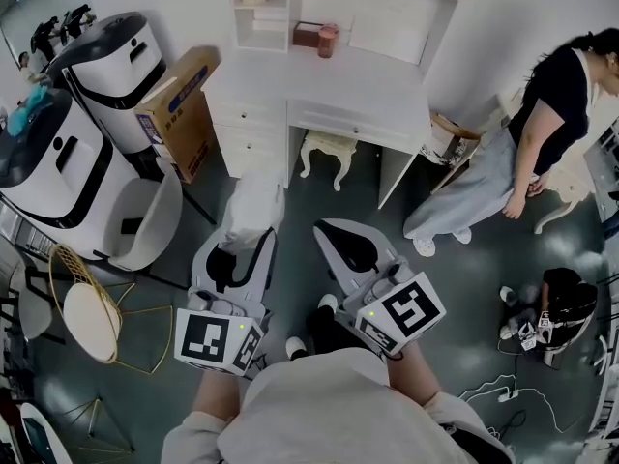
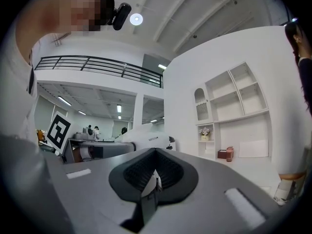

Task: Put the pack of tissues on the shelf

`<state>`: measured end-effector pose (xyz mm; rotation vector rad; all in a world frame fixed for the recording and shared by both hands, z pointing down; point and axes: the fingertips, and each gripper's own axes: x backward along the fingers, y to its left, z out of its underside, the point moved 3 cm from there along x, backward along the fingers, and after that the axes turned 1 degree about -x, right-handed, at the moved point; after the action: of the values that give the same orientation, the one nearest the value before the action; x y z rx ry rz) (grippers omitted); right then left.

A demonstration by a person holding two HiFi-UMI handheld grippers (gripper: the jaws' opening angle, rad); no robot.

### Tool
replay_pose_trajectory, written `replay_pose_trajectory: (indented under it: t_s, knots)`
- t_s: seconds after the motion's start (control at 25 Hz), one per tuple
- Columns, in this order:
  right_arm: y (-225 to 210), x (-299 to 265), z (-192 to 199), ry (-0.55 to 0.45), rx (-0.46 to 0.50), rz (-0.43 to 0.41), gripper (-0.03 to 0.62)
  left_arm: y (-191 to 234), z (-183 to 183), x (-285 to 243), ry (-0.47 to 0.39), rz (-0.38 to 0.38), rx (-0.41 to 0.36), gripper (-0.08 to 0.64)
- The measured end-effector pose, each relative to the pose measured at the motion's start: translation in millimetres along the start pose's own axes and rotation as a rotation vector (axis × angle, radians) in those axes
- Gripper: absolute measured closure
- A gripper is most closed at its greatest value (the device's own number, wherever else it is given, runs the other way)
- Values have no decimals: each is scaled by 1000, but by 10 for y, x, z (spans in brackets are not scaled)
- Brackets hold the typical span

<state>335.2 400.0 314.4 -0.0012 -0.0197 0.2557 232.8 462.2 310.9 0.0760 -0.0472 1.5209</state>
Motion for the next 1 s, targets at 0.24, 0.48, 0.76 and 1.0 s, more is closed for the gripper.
replay_pose_trajectory:
  t_s: [0.24, 0.48, 0.76, 1.0]
  knots:
    - [-251, -172, 6, -2, -16, -9, 592, 103, 37, -225, 6, -19, 4, 385]
    - [-540, -469, 11, -8, -22, -34, 592, 291, 54, -576, 5, -41, 9, 385]
    - [-1162, -808, -12, -19, -27, -50, 592, 397, 82, -1257, -1, -48, 3, 385]
    - [-1641, -1061, -68, -24, -27, -68, 592, 484, 39, -1784, -15, -60, 14, 386]
